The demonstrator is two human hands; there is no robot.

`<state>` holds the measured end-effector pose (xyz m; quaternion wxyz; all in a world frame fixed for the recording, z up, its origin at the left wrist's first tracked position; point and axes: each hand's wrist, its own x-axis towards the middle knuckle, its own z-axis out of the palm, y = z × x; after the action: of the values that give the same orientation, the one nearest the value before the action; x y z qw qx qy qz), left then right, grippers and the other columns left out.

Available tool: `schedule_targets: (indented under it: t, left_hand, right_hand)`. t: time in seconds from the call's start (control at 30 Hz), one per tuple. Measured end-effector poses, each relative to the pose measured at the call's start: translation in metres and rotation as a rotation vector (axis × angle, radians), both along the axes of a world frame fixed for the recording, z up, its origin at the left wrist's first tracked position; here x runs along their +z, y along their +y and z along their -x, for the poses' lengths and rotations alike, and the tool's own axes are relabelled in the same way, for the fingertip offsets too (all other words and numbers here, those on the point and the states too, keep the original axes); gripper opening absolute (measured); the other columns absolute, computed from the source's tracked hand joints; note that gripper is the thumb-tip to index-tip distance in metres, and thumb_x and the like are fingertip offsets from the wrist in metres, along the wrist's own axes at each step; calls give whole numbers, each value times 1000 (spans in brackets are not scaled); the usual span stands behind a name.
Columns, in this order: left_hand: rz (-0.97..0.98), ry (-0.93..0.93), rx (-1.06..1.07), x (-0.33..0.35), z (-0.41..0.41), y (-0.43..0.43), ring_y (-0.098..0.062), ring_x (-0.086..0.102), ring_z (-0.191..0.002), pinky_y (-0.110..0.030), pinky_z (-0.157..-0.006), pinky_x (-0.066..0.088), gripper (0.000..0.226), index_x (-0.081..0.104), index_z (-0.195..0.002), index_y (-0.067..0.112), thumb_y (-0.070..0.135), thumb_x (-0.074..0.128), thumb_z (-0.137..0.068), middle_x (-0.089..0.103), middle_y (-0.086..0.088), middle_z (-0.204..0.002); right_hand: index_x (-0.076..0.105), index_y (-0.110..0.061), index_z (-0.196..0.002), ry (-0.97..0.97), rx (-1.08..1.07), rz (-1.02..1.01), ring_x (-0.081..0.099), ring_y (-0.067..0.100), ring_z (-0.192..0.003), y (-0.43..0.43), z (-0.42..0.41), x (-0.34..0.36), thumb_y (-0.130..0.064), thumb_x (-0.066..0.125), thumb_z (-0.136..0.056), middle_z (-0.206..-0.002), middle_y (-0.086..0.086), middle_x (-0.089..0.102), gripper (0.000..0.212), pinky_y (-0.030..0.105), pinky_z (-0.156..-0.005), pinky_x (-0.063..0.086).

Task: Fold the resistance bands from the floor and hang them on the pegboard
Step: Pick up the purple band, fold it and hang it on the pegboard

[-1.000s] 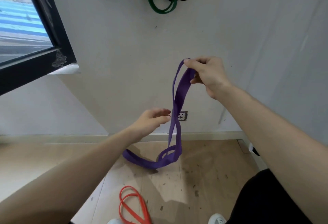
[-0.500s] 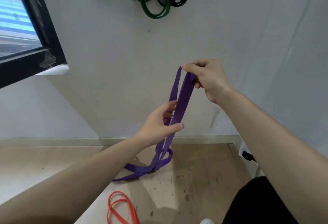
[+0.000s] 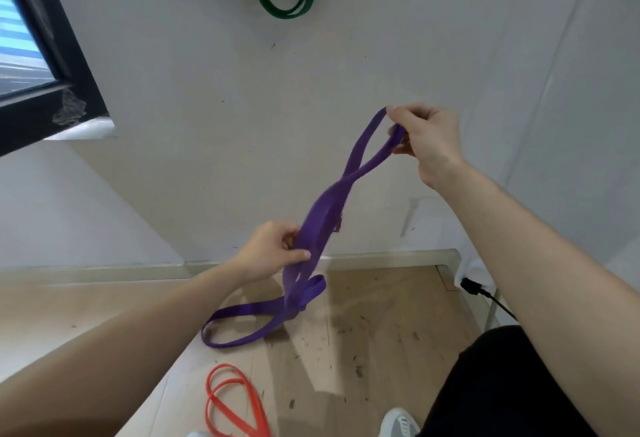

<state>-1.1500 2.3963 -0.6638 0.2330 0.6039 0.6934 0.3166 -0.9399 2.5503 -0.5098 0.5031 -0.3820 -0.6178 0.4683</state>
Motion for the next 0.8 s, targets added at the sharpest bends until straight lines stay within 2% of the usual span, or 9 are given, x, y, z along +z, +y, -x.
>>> schedule_targets:
  t: [0.1,0.17,0.27,0.33,0.43,0.53,0.67,0.73,0.8]
  left_hand:
    - [-163,2,208,27,16,-2,-8,64,-72,-29,-71,52,11,70,-90,22,18,79,-84,70,9,-81]
    - [-290,-11,320,46,25,-3,-11,66,-69,-35,-72,55,18,68,-87,26,13,79,-81,69,11,-81]
    - [-376,76,297,73,32,-10,-15,70,-69,-36,-72,59,31,69,-99,24,4,76,-77,70,11,-93]
    - [-329,208,197,84,32,-14,-9,69,-74,-28,-75,58,43,68,-113,26,4,77,-76,68,15,-106]
    - [-217,321,43,92,24,-18,-4,69,-78,-27,-80,56,39,74,-106,28,6,75,-73,73,16,-99]
    - [-209,299,13,101,17,-23,-7,68,-74,-27,-75,57,29,76,-94,24,7,75,-70,74,11,-87]
    - [-222,41,82,119,22,-33,-15,66,-72,-28,-67,61,28,75,-94,14,-4,74,-72,74,-5,-89]
    - [-240,-119,139,128,29,-41,-16,69,-71,-30,-66,63,28,73,-97,7,-10,75,-74,74,-14,-90]
    - [-267,-258,184,136,38,-50,-17,71,-72,-28,-67,62,26,70,-99,2,-11,76,-76,73,-16,-90]
  right_hand:
    - [69,5,-96,-228,29,103,66,25,-65,16,-9,-25,-19,74,-89,-75,16,68,25,38,-62,60]
    - [69,5,-99,-595,109,167,71,31,-72,20,-15,-48,-22,72,-91,-80,17,72,29,37,-62,62]
    - [67,3,-107,-1258,397,281,74,31,-84,16,-20,-77,-41,67,-93,-96,17,75,45,38,-73,62]
    - [65,-1,-115,-1406,560,290,72,27,-88,10,-14,-86,-48,67,-91,-108,15,73,53,41,-81,59]
    - [60,-14,-133,-1065,690,163,65,18,-111,-4,12,-88,-48,72,-87,-126,3,67,58,35,-91,56]
    - [57,-25,-137,-724,897,176,60,15,-123,-32,45,-90,-43,81,-78,-132,-4,64,66,42,-105,48]
    - [59,-25,-131,-550,1008,183,57,19,-125,-58,74,-103,-28,83,-75,-129,-2,62,60,51,-112,43]
    - [59,-22,-128,-476,1002,210,60,20,-119,-62,80,-100,-23,80,-77,-119,-3,65,55,54,-112,41]
    - [58,-13,-126,-454,990,207,62,29,-115,-61,85,-99,-18,79,-80,-113,8,68,51,58,-111,40]
